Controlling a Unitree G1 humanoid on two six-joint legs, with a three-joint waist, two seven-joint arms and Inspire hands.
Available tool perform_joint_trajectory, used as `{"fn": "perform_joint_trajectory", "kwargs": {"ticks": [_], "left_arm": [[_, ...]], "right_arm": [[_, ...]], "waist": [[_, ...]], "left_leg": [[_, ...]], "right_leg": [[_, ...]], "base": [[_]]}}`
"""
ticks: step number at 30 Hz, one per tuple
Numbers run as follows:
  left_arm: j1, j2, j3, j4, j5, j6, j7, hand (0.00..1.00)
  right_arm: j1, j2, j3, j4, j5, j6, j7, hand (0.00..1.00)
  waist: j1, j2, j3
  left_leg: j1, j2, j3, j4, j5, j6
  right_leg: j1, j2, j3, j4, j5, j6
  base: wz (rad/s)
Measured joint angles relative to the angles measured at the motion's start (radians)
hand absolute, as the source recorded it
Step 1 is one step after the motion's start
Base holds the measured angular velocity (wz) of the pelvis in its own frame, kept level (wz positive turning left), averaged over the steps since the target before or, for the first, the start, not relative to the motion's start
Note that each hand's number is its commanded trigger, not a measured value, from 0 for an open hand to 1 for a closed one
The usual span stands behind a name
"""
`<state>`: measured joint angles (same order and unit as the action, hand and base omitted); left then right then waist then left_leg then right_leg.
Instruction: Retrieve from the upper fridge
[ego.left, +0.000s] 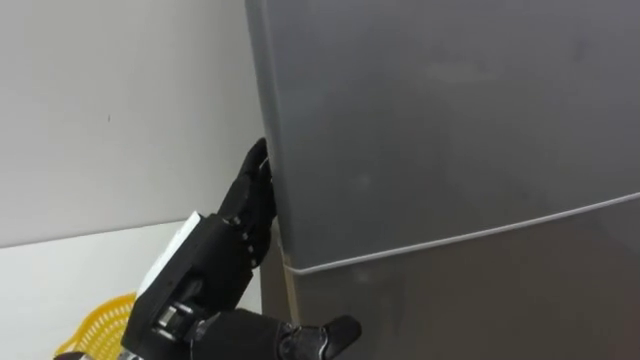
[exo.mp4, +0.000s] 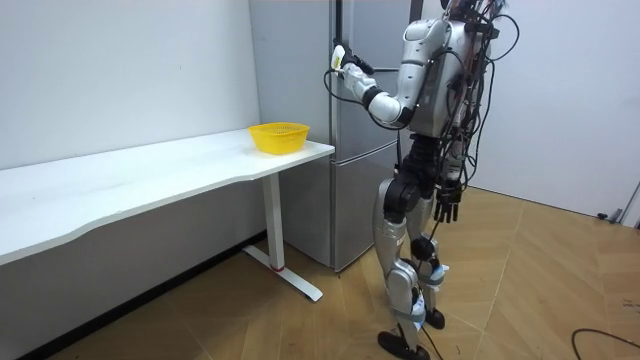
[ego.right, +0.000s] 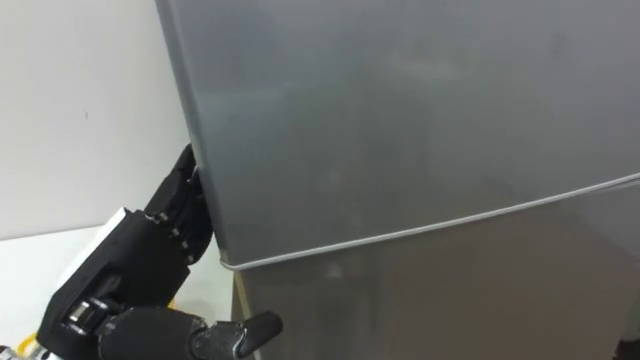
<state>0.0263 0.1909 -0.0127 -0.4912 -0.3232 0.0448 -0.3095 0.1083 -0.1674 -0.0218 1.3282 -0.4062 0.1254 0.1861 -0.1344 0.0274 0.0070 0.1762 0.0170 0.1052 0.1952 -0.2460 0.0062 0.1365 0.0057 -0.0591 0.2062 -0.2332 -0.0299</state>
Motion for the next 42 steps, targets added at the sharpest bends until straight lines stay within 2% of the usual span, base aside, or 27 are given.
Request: {"fn": "perform_joint_trajectory", "kwargs": {"ticks": [6,21,22,23,24,32,37,42], "left_arm": [[-0.026,-0.001,0.031,0.000,-0.001,0.001,0.043,1.00],[-0.027,-0.002,0.017,0.001,-0.018,0.014,0.053,1.00],[-0.027,-0.002,0.017,0.001,-0.018,0.014,0.053,0.64],[-0.027,-0.002,0.018,0.001,-0.019,0.014,0.053,0.53],[-0.027,-0.002,0.018,0.001,-0.019,0.014,0.052,0.00],[-0.027,-0.002,0.016,0.001,-0.078,0.021,0.031,0.00],[-0.036,-0.001,-0.034,-0.006,-0.117,0.022,-0.016,0.00],[-0.050,0.001,-0.044,-0.009,-0.129,0.022,-0.053,0.00]], "right_arm": [[0.000,0.000,0.000,-0.001,0.000,0.000,-0.002,0.00],[-0.007,0.000,0.000,0.000,0.000,0.006,-0.010,0.00],[-0.007,0.000,0.000,-0.001,0.000,0.006,-0.010,0.00],[-0.006,0.000,0.000,-0.001,0.001,0.006,-0.010,0.00],[-0.006,0.000,0.000,-0.001,0.001,0.006,-0.010,0.00],[-0.003,0.000,0.001,-0.005,0.009,0.005,-0.008,0.00],[0.003,-0.004,0.002,-0.008,0.005,0.004,0.004,0.00],[0.002,-0.010,0.002,0.003,0.002,0.002,0.014,0.00]], "waist": [[0.000,0.000,0.0002],[0.001,0.004,-0.0014],[0.000,0.004,-0.0016],[0.000,0.004,-0.0016],[0.001,0.004,-0.0017],[0.002,0.003,-0.0008],[-0.001,0.003,-0.0013],[0.000,0.003,-0.0017]], "left_leg": [[0.002,0.001,0.000,-0.002,0.000,0.000],[0.008,0.001,0.002,-0.007,0.000,0.000],[0.008,0.001,0.003,-0.007,0.000,0.000],[0.008,0.001,0.003,-0.007,0.000,0.000],[0.008,0.001,0.003,-0.007,0.000,0.000],[0.009,0.001,0.003,-0.008,0.000,0.000],[0.007,0.001,0.005,-0.008,0.000,0.000],[0.007,0.001,0.005,-0.008,0.000,0.000]], "right_leg": [[0.006,-0.001,0.000,0.000,0.000,0.000],[0.005,0.002,0.000,0.000,0.001,0.000],[0.005,0.002,0.001,-0.001,0.001,0.000],[0.005,0.002,0.001,-0.001,0.001,0.000],[0.005,0.002,0.001,-0.001,0.001,0.000],[0.004,0.002,0.002,-0.001,0.001,0.000],[0.002,-0.001,0.003,-0.001,0.000,0.000],[0.000,-0.001,0.006,-0.001,0.000,0.000]], "base": [[0.00],[0.00],[0.00],[0.00],[0.00],[0.00],[0.00],[0.00]]}}
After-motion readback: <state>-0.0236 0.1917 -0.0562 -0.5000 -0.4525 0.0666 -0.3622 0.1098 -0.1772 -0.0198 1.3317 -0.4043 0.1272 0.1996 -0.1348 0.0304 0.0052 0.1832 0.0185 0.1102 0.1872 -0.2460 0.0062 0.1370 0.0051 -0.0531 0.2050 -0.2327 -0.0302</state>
